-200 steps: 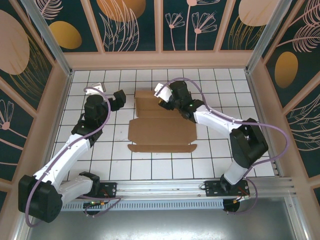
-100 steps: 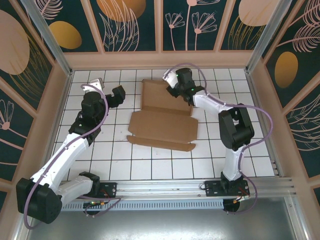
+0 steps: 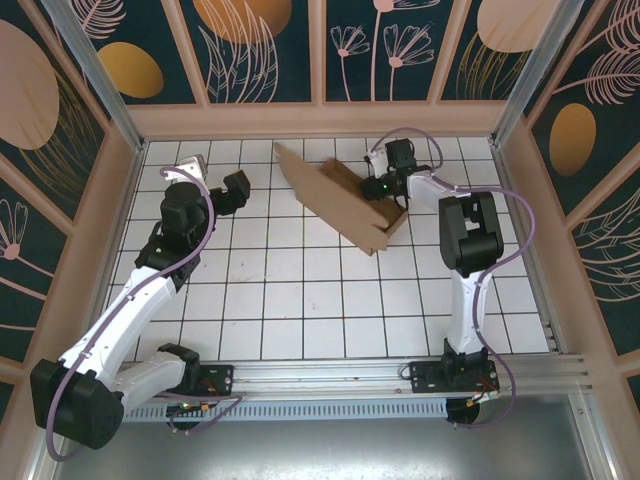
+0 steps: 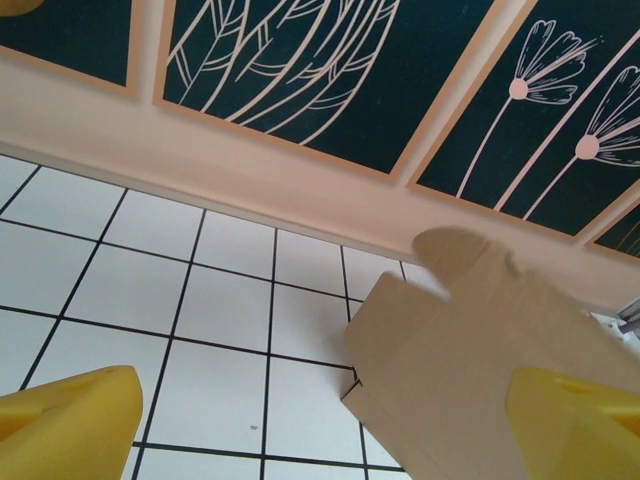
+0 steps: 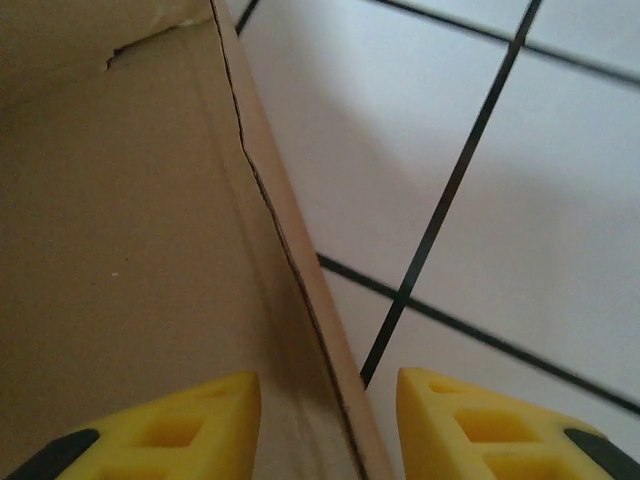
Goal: Fold the paper box
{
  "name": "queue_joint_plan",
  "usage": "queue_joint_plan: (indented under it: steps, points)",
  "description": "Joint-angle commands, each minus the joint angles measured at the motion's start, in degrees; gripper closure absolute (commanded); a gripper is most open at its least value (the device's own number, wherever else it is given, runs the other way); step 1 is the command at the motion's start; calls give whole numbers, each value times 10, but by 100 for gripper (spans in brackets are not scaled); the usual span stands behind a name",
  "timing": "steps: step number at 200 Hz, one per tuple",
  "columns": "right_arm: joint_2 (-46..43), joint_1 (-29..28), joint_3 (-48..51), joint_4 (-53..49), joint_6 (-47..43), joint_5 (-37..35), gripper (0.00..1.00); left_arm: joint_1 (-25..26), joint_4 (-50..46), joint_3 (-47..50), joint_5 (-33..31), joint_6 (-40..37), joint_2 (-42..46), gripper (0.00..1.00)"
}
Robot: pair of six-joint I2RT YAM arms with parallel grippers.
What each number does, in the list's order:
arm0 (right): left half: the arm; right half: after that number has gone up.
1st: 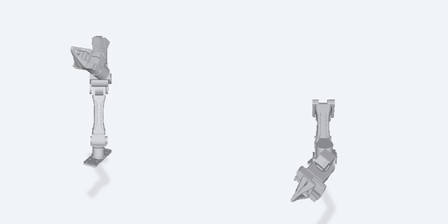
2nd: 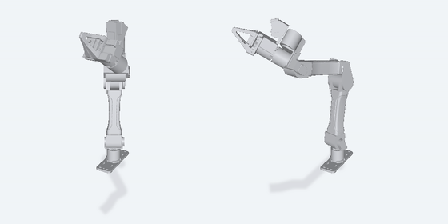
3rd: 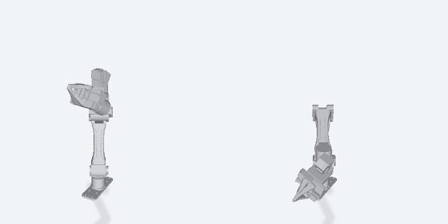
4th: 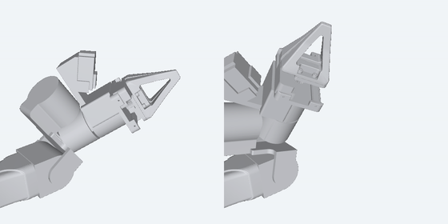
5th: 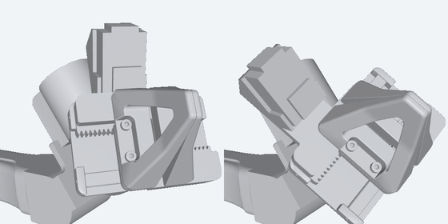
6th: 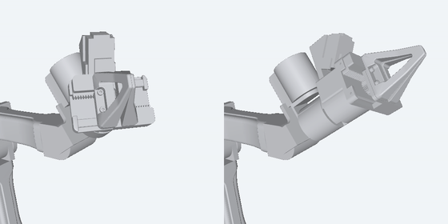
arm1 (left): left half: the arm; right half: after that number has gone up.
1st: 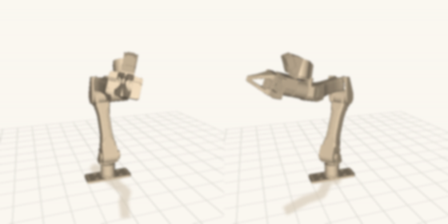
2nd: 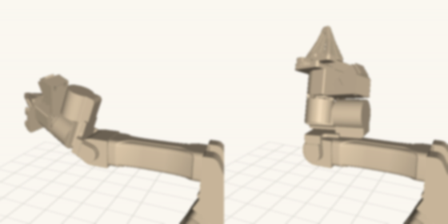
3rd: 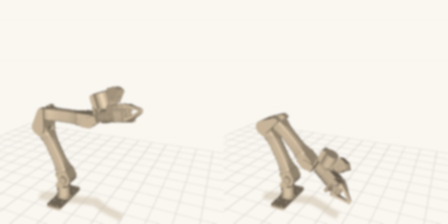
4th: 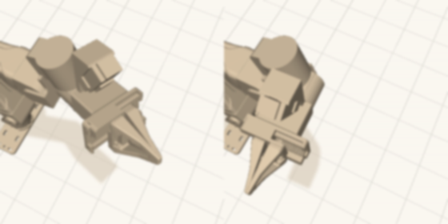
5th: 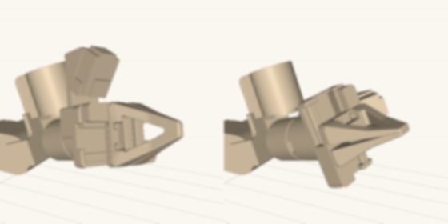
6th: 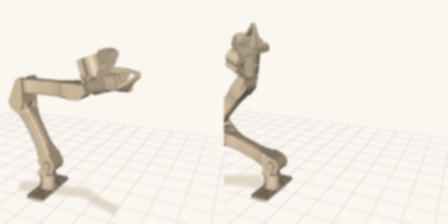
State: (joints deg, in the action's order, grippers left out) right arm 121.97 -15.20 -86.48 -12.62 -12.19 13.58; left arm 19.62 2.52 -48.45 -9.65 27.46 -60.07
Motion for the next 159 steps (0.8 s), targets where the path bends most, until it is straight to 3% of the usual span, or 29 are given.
queue_joint_plan:
  steps: [1, 31, 46, 83, 109, 124, 144, 159]
  points:
    - [-40, -5, 65, 0, 93, 16, 58, -1, 0, -12, 9, 13, 9, 7]
    - [-107, -2, 166, 27, 262, -19, 53, 0, 8, -3, 17, 30, 9, 7]
    - [-173, -11, 258, 104, 350, -15, 50, -1, 16, 5, 20, 37, 10, 7]
    - [-306, -72, 437, 285, 653, -45, 35, -1, 31, 13, 29, 54, 7, 7]
    - [-323, -133, 501, 389, 835, -68, 31, -1, 32, 13, 30, 57, 11, 7]
    - [-317, -158, 494, 404, 838, -78, 30, 0, 29, 14, 26, 52, 15, 7]
    - [-325, -178, 455, 276, 713, -147, 26, -1, 16, 14, 19, 49, 21, 7]
    - [-357, -165, 476, 249, 627, -182, 24, 0, 9, 19, 20, 49, 27, 7]
